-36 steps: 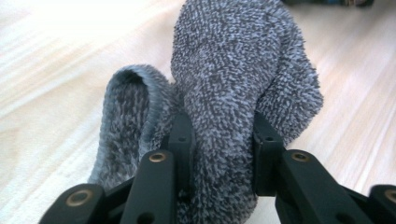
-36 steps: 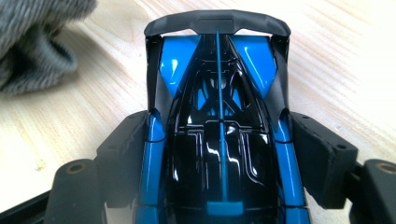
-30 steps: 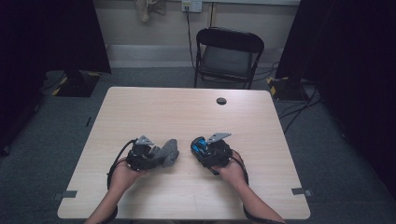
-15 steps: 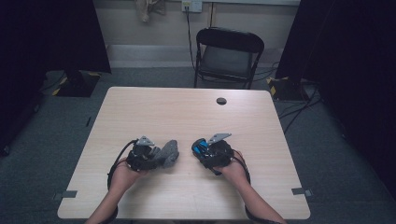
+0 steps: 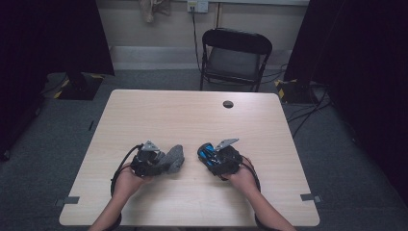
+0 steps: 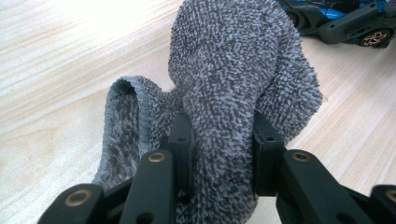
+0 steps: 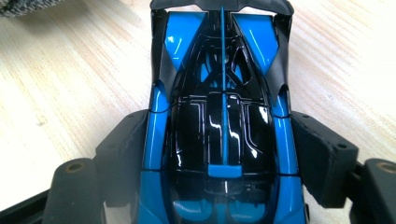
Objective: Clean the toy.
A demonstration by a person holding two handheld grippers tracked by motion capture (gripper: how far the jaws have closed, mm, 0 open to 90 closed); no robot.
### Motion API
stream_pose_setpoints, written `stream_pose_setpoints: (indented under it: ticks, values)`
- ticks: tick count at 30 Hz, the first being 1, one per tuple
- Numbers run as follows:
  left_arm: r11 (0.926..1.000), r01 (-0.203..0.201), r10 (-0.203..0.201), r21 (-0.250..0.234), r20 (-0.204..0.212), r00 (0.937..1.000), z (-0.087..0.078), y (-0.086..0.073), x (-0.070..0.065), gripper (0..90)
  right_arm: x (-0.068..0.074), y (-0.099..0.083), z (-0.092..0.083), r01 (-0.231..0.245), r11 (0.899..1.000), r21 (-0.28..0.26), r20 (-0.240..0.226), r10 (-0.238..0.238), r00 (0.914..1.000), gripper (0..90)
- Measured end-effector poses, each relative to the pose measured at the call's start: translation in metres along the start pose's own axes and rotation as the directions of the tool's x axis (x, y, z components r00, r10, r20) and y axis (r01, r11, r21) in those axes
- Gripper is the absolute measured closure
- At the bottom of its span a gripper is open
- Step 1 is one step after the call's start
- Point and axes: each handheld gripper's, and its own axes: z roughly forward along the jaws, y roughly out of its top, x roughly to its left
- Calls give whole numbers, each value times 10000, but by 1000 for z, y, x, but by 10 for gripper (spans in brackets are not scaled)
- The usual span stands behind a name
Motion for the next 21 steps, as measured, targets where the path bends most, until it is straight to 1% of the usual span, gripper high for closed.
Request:
stream_pose_setpoints:
  ticks: [1, 3, 6, 8, 9, 12, 13, 14, 15, 17, 18, 19, 21]
  values:
    - [10000, -47, 47, -13, -29, 10000, -1, 0, 0, 674, 0, 0, 0, -17, 10000, -20, 3, 17, 10000, 261]
    - [10000, 34, -34, -69, -5, 10000, -1, 1, 1, 674, 0, 0, 0, -49, 10000, -39, 24, 49, 10000, 263]
    - [10000, 40, -40, -71, -18, 10000, -1, 1, 2, 674, 0, 0, 0, -93, 9999, -50, -8, 93, 10000, 263]
    - [10000, 33, -34, -94, -73, 10000, -1, 2, 3, 674, -2, 0, 0, -229, 9997, -78, -117, 228, 9997, 263]
    - [9998, 127, -127, -127, -33, 9999, -1, 2, 3, 674, -3, 1, -1, -339, 9994, -51, -219, 338, 9992, 263]
    - [9995, 233, -235, -207, -95, 9997, -2, 3, 3, 674, -4, 3, -1, -242, 9997, 8, -235, 242, 9994, 264]
    - [9996, 186, -189, -223, -144, 9997, -3, 4, 4, 674, -4, 3, -1, -253, 9997, -22, -310, 253, 9992, 264]
    - [9991, 332, -336, -267, -133, 9993, -3, 6, 5, 674, -3, 4, -2, -165, 9999, 5, -301, 165, 9994, 264]
    - [9987, 390, -396, -333, -164, 9991, -3, 7, 6, 674, -2, 5, -3, -28, 10000, -32, -262, 28, 9997, 264]
    - [9971, 596, -607, -479, -216, 9979, -3, 11, 8, 674, -1, 7, -6, 18, 10000, -63, -314, -20, 9995, 264]
    - [9959, 736, -748, -528, -217, 9970, -2, 13, 9, 675, 0, 9, -8, 75, 9999, -118, -318, -78, 9995, 264]
    - [9942, 844, -865, -662, -305, 9958, 0, 15, 10, 675, 1, 10, -10, 96, 9998, -160, -399, -102, 9992, 264]
    - [9918, 1062, -1086, -709, -319, 9936, 3, 19, 13, 676, 4, 14, -15, 270, 9994, -239, -446, -280, 9986, 264]
